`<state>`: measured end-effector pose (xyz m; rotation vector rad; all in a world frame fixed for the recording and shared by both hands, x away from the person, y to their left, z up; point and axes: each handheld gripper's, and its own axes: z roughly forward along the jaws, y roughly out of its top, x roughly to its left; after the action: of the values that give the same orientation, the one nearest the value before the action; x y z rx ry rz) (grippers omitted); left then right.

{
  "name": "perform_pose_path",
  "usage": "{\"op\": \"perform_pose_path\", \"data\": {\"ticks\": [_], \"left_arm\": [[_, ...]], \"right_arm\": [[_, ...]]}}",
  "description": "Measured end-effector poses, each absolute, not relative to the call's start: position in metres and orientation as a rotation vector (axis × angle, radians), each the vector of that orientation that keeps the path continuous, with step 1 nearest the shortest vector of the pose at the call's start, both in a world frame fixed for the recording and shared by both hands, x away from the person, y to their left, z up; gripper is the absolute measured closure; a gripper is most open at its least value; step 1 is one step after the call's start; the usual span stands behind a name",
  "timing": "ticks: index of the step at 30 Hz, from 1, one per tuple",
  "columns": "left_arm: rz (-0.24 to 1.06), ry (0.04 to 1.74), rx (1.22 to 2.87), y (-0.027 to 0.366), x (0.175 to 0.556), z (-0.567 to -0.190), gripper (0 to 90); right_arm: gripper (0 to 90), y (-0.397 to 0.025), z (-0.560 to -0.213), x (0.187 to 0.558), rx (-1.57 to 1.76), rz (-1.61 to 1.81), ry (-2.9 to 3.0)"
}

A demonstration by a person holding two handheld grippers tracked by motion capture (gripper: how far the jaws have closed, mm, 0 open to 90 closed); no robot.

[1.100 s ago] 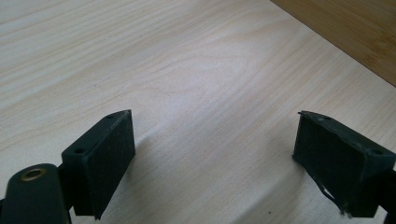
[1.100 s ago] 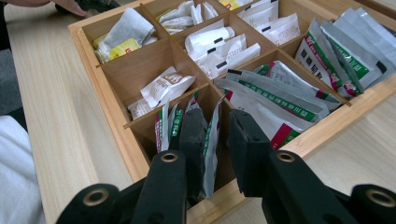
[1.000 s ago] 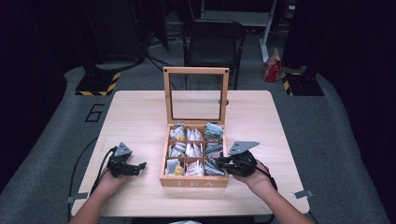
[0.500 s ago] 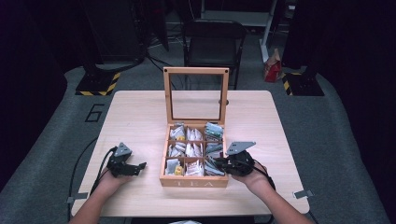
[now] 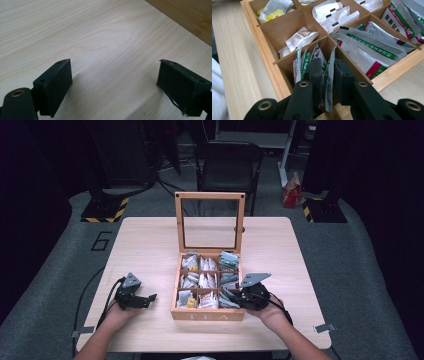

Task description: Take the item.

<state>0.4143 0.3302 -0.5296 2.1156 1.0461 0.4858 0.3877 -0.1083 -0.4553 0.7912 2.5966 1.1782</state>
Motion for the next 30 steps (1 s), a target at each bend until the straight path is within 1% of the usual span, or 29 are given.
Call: {"op": "perform_pose_path", "data": {"ticks": [7,14,16,17,20,30], "left_arm": [[0.486,1.046,2.115,0.3302,0.4143,-0.5296,12.1],[0.486,1.046,2.115,0.3302,0.4143,-0.5296,12.1],[0.486,1.047,2.115,0.3302,0.4142,-0.5296,12.1],[0.486,1.046,2.115,0.3302,0.4143,-0.5296,12.1],[0.486,1.046,2.115,0.3302,0.4143,-0.5296,12.1],[0.488,1.043,2.118,0.3304,0.4144,-0.5295,12.1]], "right_arm": [[78.6,-0.1063,-0.4586,0.3874,0.808,1.158,2.613],[82.2,-0.1048,-0.4618,0.3873,0.803,1.147,2.623],[84.2,-0.1043,-0.4622,0.3874,0.806,1.148,2.624],[86.7,-0.1039,-0.4625,0.3874,0.802,1.145,2.625],[88.9,-0.1032,-0.4623,0.3868,0.795,1.14,2.626],[90.0,-0.1031,-0.4617,0.3867,0.763,1.131,2.631]]}}
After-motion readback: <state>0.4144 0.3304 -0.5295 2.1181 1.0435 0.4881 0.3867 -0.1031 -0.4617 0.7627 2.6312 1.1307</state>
